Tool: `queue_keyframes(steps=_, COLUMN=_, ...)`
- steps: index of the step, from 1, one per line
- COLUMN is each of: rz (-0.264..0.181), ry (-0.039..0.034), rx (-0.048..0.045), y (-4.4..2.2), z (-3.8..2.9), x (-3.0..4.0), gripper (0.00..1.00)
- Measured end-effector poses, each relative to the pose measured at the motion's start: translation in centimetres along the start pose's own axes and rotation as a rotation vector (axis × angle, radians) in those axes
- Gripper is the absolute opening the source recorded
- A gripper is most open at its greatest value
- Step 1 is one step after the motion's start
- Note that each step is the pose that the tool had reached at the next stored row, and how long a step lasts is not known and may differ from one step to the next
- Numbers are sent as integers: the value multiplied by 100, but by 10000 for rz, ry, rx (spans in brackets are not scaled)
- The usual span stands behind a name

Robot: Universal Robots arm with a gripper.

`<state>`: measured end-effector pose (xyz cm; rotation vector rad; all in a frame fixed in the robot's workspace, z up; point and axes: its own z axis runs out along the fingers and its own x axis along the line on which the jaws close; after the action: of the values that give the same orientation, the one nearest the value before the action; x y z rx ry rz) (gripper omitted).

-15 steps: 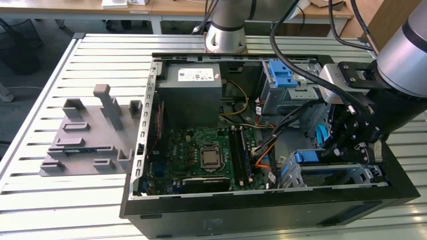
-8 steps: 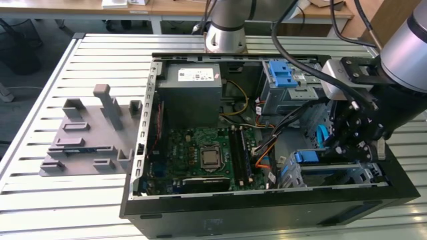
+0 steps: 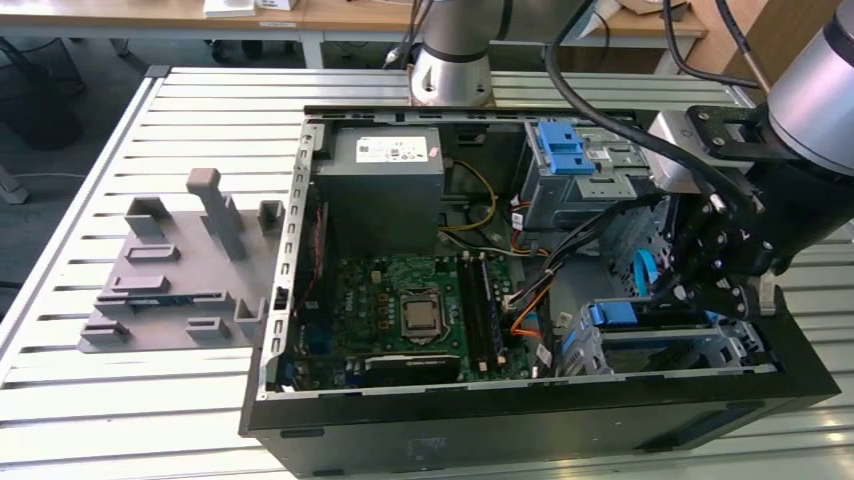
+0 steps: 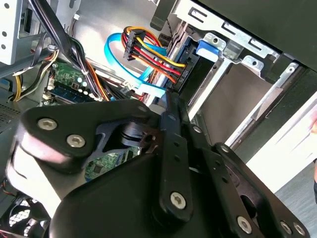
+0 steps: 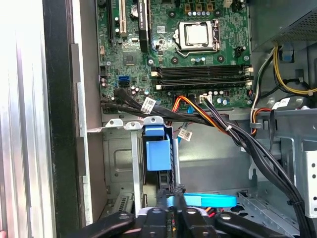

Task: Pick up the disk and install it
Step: 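Insert the second disk wire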

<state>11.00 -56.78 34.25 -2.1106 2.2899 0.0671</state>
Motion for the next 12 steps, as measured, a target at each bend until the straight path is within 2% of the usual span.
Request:
queue_keyframes(steps=1, rz=0, ry=2, rx=0, y=0, z=1, x=0, gripper=15)
queue_keyframes(steps=12, rz=1, ry=3, rx=1, y=-17, z=72, x=2, gripper=15)
